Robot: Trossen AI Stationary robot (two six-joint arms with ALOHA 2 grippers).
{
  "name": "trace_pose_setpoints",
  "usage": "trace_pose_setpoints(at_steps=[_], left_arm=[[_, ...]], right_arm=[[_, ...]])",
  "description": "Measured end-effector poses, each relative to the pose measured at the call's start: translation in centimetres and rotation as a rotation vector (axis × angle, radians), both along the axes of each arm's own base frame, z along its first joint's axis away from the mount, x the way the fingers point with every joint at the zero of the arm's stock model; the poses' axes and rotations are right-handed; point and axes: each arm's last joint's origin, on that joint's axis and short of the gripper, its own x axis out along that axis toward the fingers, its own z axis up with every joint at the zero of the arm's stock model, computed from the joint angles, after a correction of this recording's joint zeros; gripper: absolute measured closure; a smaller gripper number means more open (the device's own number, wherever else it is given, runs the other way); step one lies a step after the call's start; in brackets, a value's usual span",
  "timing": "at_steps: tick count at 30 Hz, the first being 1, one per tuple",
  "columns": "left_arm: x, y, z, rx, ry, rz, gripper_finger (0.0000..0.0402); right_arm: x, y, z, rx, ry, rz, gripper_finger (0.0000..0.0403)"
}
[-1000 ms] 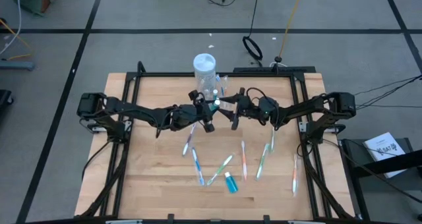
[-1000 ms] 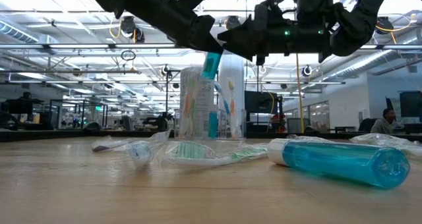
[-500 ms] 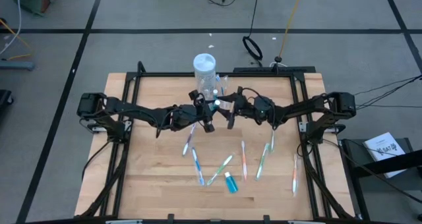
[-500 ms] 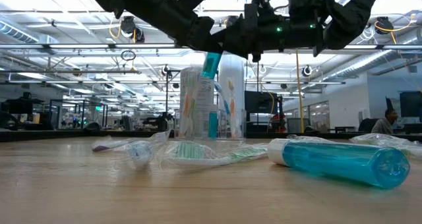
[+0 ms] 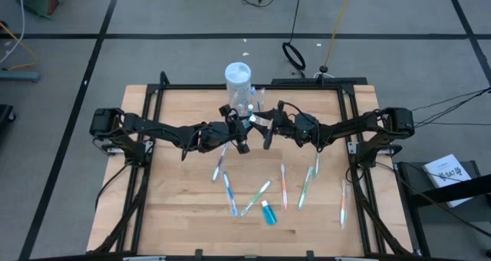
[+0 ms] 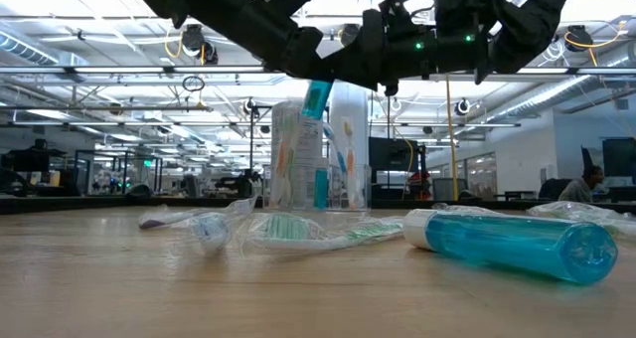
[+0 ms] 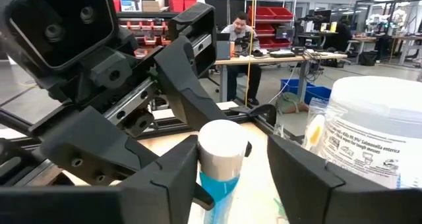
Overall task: Pick & Place toothbrushing station
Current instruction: Put the blue mouthwash bottle into the transparent organizer
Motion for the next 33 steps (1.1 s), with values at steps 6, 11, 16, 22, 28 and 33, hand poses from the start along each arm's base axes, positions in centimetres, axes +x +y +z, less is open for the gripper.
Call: trace_pose_setpoints(at_steps=[6,11,16,22,28,33], left_arm=[[0.0,0.0,0.0,-0.002,0.001,-0.002,0.0259],[0.0,0.0,-0.1,-0.014,-0.004,0.005,0.0258],[0.0,0.0,-0.1,-0.03,-0.007,0.009,0.0258],[-0.1,-0.1,-0.5,-0.053,0.022,0.0,0.0258],[-0.2,0.0,-0.7,-0.106,0.01,0.02,0.0232],[-0.4,0.0,-1.2,-0.114,0.061,0.034,0.0182]], right_arm=[[0.0,0.0,-0.1,0.002,0.007,0.008,0.0285],[0.0,0.1,-0.1,0.0,0.01,0.056,0.0312],[0.1,0.2,-0.2,-0.002,0.025,0.068,0.0297],[0.1,0.1,-0.5,0.001,0.058,0.072,0.0293],[0.1,0.1,-0.7,0.004,0.076,0.072,0.031],[0.0,0.1,-1.3,0.014,0.131,0.069,0.03]])
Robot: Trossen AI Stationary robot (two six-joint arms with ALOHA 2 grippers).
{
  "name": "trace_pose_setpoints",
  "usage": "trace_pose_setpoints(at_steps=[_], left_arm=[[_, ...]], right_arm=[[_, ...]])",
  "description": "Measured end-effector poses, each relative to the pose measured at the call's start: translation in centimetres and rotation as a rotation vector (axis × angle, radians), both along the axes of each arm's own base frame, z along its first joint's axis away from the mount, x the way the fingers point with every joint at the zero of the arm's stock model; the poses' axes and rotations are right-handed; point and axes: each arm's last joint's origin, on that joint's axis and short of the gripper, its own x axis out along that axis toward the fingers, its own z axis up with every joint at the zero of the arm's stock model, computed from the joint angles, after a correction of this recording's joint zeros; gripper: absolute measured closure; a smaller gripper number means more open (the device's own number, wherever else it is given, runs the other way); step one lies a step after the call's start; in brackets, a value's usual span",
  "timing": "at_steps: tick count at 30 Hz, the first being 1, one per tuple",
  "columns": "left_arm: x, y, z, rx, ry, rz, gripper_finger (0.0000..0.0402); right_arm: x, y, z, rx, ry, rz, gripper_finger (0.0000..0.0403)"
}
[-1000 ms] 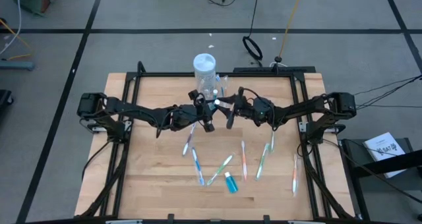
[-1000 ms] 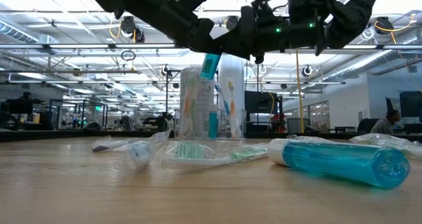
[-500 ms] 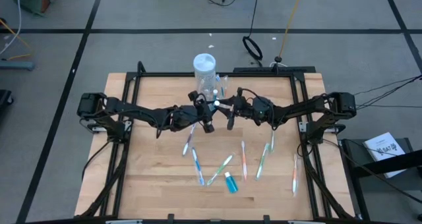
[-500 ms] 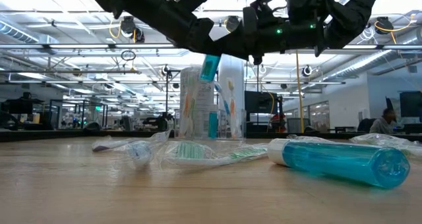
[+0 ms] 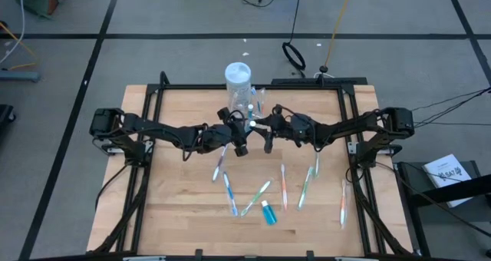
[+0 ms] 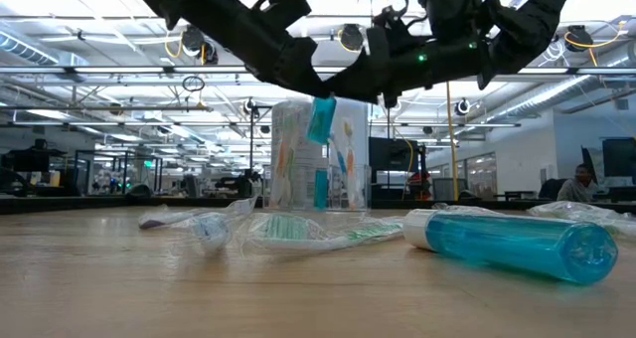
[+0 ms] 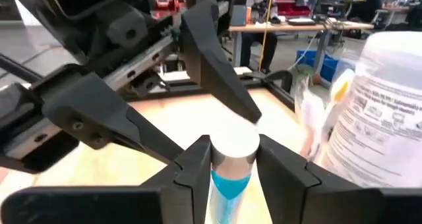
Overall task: Pick & Place toothbrushing station
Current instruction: Put the blue mouthwash bottle into the transparent organizer
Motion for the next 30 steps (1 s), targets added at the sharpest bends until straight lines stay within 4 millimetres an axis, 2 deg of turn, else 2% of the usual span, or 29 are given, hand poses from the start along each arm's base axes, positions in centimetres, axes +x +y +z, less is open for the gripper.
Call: trace_pose_setpoints(at_steps=[5,10,20,26,30], left_arm=[[-0.2,0.1,0.1,0.011,-0.01,0.075,0.0151],[-0.8,-0.4,0.7,0.048,0.001,0.128,0.0148],[-2.8,-2.6,3.4,0.1,-0.031,0.171,0.0169],[-3.8,-3.5,4.7,0.121,-0.055,0.183,0.0182],[-4.0,-3.8,4.9,0.119,-0.064,0.176,0.0187]], right_arm=[[-0.1,-0.3,-0.4,-0.035,0.055,-0.105,0.0299],[-0.4,-1.6,-0.6,-0.088,0.095,-0.176,0.0306],[-1.1,-4.5,-0.3,-0.058,0.055,-0.097,0.0305],[-1.2,-5.0,0.5,-0.076,-0.035,-0.038,0.0306],[-1.1,-5.1,0.3,-0.074,-0.027,-0.04,0.0306]])
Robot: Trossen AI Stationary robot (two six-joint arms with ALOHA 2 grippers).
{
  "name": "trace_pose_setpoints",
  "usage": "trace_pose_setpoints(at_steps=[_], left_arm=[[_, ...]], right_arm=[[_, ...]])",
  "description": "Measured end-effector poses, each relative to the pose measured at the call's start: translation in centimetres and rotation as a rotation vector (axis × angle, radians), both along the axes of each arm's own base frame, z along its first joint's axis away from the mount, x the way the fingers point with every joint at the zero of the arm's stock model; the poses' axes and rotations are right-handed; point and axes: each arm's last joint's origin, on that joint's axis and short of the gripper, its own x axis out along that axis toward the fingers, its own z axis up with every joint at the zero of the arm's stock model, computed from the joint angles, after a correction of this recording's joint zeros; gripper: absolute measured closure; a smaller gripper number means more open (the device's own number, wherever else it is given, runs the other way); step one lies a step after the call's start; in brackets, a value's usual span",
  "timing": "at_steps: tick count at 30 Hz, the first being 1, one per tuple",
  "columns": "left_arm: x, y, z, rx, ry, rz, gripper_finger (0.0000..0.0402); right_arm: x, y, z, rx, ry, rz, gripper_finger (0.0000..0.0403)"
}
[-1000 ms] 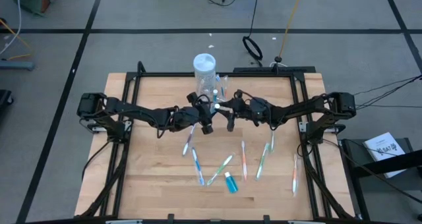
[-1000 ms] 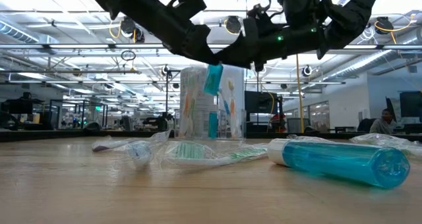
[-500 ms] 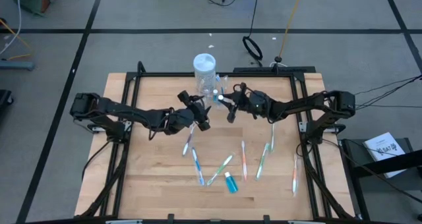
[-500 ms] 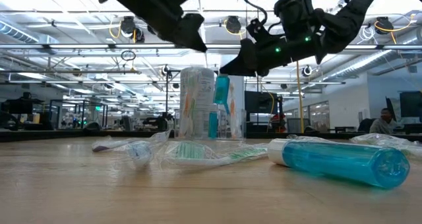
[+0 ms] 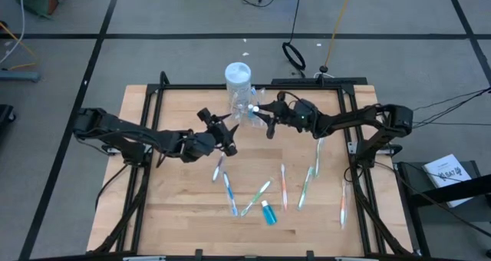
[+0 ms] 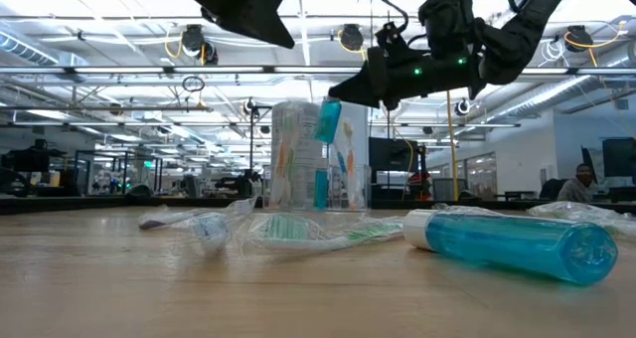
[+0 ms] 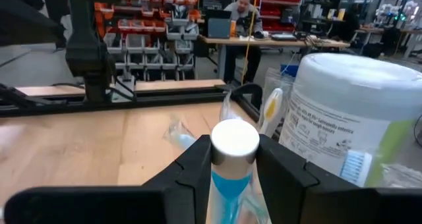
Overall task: Pick & Place toothbrushing station
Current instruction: Put the blue mouthwash bottle into the transparent organizer
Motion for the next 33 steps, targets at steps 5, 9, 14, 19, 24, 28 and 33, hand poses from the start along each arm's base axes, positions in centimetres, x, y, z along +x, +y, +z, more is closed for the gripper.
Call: trace_pose_setpoints(at_steps=[5,9,14,19,24,28,33], left_arm=[[0.0,-0.1,-0.1,0.005,0.014,-0.01,0.0188],[-0.1,-0.1,-0.1,0.005,0.02,-0.009,0.0188],[-0.1,-0.1,-0.2,0.015,0.036,-0.012,0.0188],[-0.1,0.0,-0.2,0.006,0.033,-0.009,0.0188],[-0.1,0.0,-0.3,0.003,0.038,-0.007,0.0188],[-0.1,0.0,-0.3,0.003,0.038,-0.007,0.0188],[-0.1,0.0,-0.3,0.002,0.036,-0.007,0.0188]], right_arm=[[0.9,-0.5,-1.2,-0.004,-0.014,-0.005,0.0306],[1.9,-1.5,-2.1,-0.015,0.024,-0.046,0.0306],[3.0,-2.4,-2.7,0.042,0.067,-0.061,0.0307],[3.1,-2.4,-3.9,0.068,0.133,-0.062,0.0307],[3.0,-2.6,-4.1,0.04,0.17,-0.147,0.0297],[2.9,-2.7,-4.2,-0.001,0.207,-0.182,0.0287],[2.9,-2.7,-4.3,0.02,0.207,-0.183,0.0284]])
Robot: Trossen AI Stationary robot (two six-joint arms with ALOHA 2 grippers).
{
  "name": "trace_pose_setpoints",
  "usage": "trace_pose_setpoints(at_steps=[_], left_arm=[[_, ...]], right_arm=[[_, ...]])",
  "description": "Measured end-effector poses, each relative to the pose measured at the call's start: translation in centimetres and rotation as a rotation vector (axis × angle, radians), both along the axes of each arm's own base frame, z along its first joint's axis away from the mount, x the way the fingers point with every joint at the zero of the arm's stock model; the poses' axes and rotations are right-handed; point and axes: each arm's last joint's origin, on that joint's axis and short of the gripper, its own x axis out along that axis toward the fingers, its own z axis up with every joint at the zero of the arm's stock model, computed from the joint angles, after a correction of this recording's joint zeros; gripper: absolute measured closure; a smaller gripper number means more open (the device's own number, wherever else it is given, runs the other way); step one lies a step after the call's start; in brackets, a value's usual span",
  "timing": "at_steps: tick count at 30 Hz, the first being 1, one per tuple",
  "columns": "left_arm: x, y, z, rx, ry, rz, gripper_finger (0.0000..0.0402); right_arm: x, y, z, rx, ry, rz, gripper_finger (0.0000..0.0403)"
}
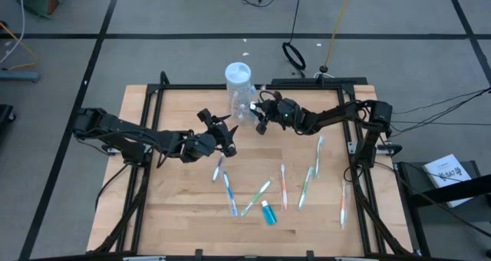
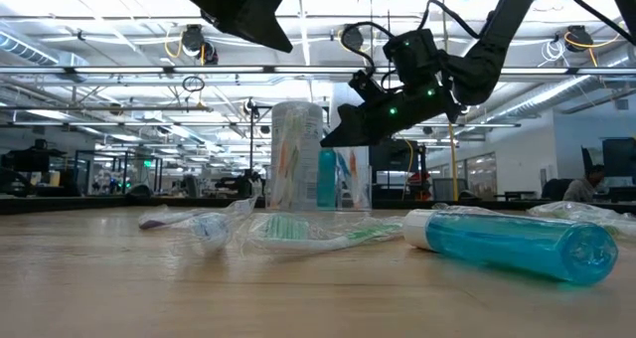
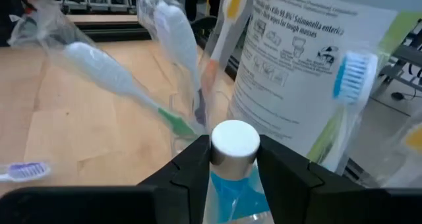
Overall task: Pick & Place toothbrushing station
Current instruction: Put the blue mouthwash bottle into the transparent organizer, then put the green toothbrush into the transparent organizer
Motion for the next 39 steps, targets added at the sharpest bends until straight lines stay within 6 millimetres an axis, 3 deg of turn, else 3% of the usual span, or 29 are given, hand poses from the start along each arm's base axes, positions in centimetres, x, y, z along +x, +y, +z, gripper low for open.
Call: trace_pose_setpoints(at_steps=[15,22,29,39], left_arm=[[0.0,0.0,0.0,0.0,0.001,0.0,0.0188],[0.0,0.0,0.0,0.0,0.002,0.0,0.0188],[0.0,0.0,-0.1,-0.015,-0.007,0.002,0.0188],[0.1,-0.1,-0.2,-0.071,-0.031,-0.042,0.0188]], right_arm=[[-0.3,-0.6,0.0,0.004,-0.002,-0.022,0.0222],[-0.3,-0.3,0.4,0.008,0.008,-0.013,0.0218],[-1.2,2.1,2.2,0.06,0.118,0.04,0.0224],[-5.1,6.6,2.7,0.277,0.406,0.071,0.0224]])
